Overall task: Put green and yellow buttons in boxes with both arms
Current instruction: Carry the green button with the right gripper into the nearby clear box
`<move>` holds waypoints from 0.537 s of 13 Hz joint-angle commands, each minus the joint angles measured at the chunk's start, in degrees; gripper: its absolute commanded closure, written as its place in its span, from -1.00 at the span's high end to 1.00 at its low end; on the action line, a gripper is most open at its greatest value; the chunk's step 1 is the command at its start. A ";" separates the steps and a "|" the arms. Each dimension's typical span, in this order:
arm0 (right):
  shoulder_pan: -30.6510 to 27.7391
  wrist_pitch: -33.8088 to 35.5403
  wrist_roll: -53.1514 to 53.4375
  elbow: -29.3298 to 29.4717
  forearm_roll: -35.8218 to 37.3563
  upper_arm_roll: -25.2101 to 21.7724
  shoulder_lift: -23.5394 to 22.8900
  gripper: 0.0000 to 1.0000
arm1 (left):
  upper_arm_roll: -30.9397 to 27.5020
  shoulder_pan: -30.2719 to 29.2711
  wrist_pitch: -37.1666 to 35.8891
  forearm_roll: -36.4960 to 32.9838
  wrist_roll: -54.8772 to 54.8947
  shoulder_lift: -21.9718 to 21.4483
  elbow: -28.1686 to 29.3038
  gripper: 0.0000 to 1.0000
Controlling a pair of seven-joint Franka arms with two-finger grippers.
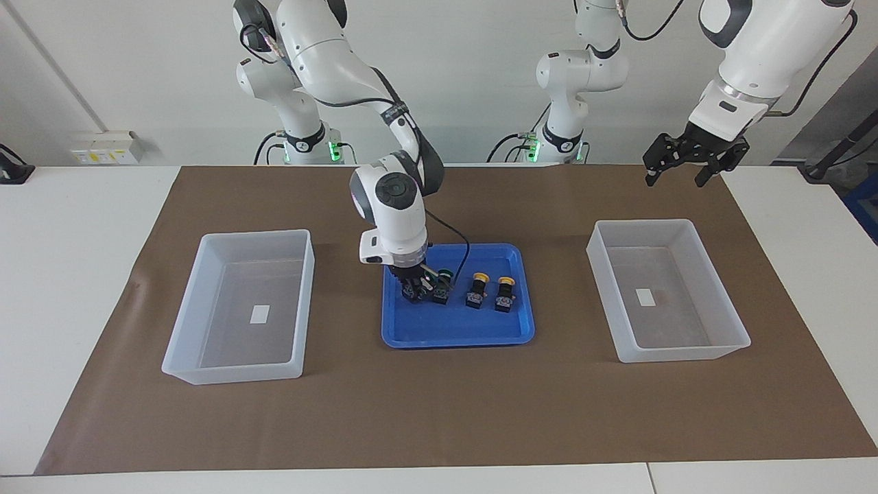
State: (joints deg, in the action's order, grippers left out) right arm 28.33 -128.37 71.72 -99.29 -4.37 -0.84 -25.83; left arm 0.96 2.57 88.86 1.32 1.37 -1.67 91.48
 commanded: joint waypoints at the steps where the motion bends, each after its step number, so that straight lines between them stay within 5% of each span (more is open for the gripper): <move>1: -3.01 4.95 -5.96 -0.21 -4.93 0.31 5.78 -1.00 | 0.62 -0.73 -0.62 -0.97 -0.06 -0.70 0.55 1.00; 7: -10.81 14.01 -24.12 2.52 -4.07 -0.30 12.64 -1.00 | 0.62 -0.73 -0.62 -0.97 -0.06 -0.70 0.55 1.00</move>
State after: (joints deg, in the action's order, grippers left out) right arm 21.82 -116.72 56.39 -97.31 -7.83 -1.21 -14.63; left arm 0.96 2.57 88.86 1.32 1.37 -1.67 91.48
